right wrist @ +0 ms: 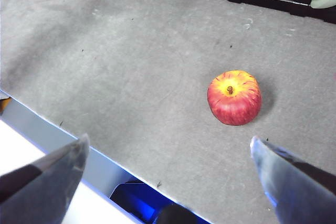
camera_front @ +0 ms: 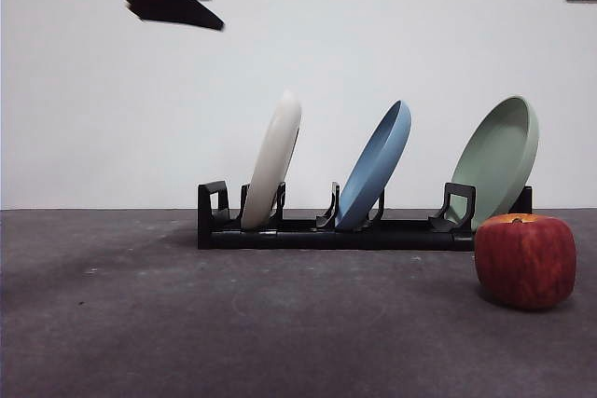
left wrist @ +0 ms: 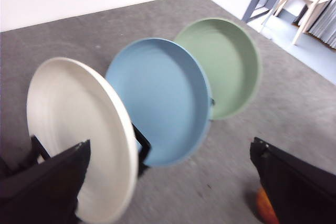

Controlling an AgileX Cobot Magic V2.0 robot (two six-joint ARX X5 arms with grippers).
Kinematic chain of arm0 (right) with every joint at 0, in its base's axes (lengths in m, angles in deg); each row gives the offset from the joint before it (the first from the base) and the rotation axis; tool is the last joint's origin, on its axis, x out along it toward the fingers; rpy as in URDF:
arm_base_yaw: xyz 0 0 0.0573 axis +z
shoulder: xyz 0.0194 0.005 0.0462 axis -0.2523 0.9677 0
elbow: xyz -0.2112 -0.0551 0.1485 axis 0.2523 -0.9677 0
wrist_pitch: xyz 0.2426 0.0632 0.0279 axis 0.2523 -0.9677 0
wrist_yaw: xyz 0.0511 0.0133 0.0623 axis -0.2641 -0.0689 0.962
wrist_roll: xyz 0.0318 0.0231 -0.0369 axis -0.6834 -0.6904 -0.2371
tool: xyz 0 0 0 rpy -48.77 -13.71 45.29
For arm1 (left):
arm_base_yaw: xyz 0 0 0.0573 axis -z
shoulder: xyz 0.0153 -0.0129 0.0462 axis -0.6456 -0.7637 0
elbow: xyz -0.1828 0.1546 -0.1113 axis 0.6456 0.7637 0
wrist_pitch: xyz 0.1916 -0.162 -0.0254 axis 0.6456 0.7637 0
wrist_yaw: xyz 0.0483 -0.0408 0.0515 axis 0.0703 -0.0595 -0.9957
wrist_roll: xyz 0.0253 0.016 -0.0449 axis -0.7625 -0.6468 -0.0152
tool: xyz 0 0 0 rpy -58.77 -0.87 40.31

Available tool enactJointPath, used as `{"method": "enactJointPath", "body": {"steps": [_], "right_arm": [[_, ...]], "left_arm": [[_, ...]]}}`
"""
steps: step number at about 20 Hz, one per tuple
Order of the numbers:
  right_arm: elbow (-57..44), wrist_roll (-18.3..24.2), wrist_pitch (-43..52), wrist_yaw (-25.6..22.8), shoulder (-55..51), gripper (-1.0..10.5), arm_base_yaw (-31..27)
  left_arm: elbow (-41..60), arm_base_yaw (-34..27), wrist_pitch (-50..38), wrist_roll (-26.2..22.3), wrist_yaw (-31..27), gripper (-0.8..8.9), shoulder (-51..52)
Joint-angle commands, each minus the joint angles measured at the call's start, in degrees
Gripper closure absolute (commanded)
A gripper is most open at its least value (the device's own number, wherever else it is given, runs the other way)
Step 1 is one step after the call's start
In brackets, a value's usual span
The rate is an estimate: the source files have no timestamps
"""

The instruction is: Take the yellow plate from the plate rack,put the plate on the table,take the apple from the table,put the apple in the plate

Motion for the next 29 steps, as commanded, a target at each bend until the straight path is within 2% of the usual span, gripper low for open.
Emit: {"method": "enactJointPath", "body": {"steps": [1, 5, 10, 11, 13, 18, 21, 25, 27, 29], "right_arm": [[0.2, -0.6, 0.2, -0.1, 0.0, 3.2, 0.1], [0.2, -1.0, 0.2, -0.1, 0.0, 3.2, 0.1], [0.2, -1.0, 0.2, -0.1, 0.0, 3.2, 0.1], [0.2, -1.0, 0.2, -0.1, 0.0, 3.2, 0.1], [0.2, -1.0, 0.2, -0.1, 0.0, 3.2, 0.1], [0.2, -1.0, 0.2, -0.1, 0.0, 3.2, 0.1], [0.2, -1.0, 0.2, 0.2, 0.0, 3.2, 0.1], [0.2, -1.0, 0.2, 0.2, 0.0, 3.2, 0.1], [0.2, -1.0, 0.2, 0.2, 0.0, 3.2, 0.1], [0.2, -1.0, 0.2, 0.2, 0.0, 3.2, 0.1]], "left_arm": [[-4.4, 0.9, -1.1, -0.1, -2.6, 2.52, -6.1], [-10.0, 2.1, -2.1, 0.5, -4.4, 2.52, -15.0], [-10.0, 2.8, -3.0, 2.9, -6.5, 2.54, -20.2], [-10.0, 3.0, -3.0, 3.3, -6.5, 2.93, -20.7], [-10.0, 3.1, -2.9, 3.2, -6.5, 4.80, -20.8], [-10.0, 3.1, -0.8, 3.3, -6.1, 6.84, -20.8], [-10.0, 3.1, -0.1, 3.3, -4.3, 6.99, -20.8], [-10.0, 3.1, 0.0, 3.5, -3.1, 8.24, -20.8], [-10.0, 3.1, 0.0, 3.5, -2.8, 8.22, -20.8], [-10.0, 3.1, -0.1, 3.5, -0.1, 8.22, -20.8]]}}
